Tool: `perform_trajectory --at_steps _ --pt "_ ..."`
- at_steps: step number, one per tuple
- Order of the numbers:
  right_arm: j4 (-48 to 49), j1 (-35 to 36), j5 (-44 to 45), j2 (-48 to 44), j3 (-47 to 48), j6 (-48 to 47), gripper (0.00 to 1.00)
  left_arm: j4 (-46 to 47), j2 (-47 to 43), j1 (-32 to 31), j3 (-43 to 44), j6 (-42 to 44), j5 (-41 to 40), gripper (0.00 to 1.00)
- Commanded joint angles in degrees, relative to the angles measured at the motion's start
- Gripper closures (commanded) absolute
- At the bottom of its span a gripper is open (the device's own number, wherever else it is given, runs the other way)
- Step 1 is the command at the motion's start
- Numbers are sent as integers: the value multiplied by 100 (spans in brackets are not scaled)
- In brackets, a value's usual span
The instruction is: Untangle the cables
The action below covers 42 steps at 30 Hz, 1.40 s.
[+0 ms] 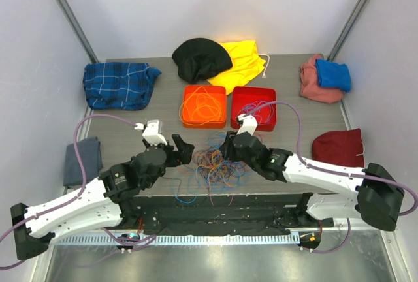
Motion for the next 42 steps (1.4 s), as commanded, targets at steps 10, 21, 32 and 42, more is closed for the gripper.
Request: perform_trajectory --at_steps 10,21,32,42 --pt "375 9 22 1040 272 -353 54 21 -4 24 57 -110 -20 16" --pt "796 -87 -40 1709 535 -468 55 -163 -110 24 101 -110 -99 16" --pt "578 -149 232 990 596 -669 99 -260 -215 24 101 -110 -169 16" --pt "-1224 -140 330 -848 3100 -1785 99 275 -13 15 241 180 -239 15"
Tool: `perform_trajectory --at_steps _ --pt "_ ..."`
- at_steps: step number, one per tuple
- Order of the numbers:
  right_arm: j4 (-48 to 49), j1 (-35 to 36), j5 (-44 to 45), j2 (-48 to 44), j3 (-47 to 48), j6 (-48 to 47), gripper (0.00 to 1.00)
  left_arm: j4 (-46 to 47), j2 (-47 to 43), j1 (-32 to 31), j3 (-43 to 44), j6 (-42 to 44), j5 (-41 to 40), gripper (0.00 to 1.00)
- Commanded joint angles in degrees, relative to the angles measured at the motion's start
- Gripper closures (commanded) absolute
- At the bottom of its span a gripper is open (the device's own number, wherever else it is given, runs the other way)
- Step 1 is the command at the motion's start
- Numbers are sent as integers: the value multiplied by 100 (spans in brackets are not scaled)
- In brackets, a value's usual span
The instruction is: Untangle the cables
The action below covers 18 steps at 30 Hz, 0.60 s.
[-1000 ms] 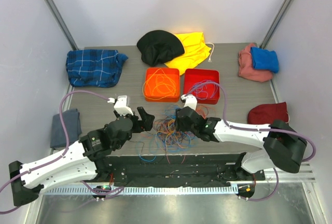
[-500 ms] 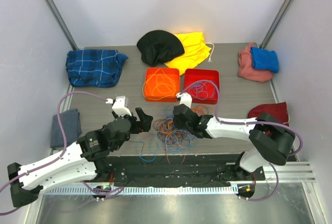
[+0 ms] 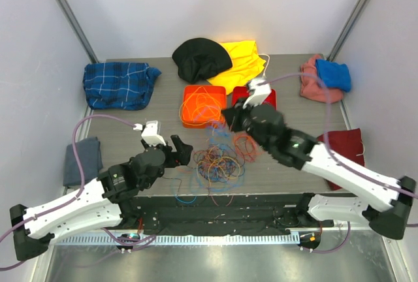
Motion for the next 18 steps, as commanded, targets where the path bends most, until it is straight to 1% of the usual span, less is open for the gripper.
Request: perform_trajectory --at_steps 1,2,5,7,12,15,16,17,18 --pt "-665 30 113 -496 1363 -612 99 531 148 24 277 243 -226 15" --pt "-866 21 61 -558 1722 -630 99 575 158 24 303 288 -235 13" --pt "-1140 30 -71 -664 2181 -613 99 979 193 24 338 481 -174 12" --pt "-1219 30 -221 -778 2296 -491 99 1338 175 24 338 577 10 11" --pt "-1202 30 -704 -989 2174 -165 99 1876 26 24 312 850 213 9" --pt "-1176 30 -994 -1121 1990 11 99 2166 -176 24 260 1087 318 5" --pt "-1185 21 -1038 -1190 1937 55 99 2210 -220 24 233 1157 353 2" --pt "-1150 30 -1047 -1217 1815 116 99 2507 -246 15 181 1210 441 0" --pt "-1141 21 -1065 -1244 1744 152 99 2614 -307 24 154 1280 502 0"
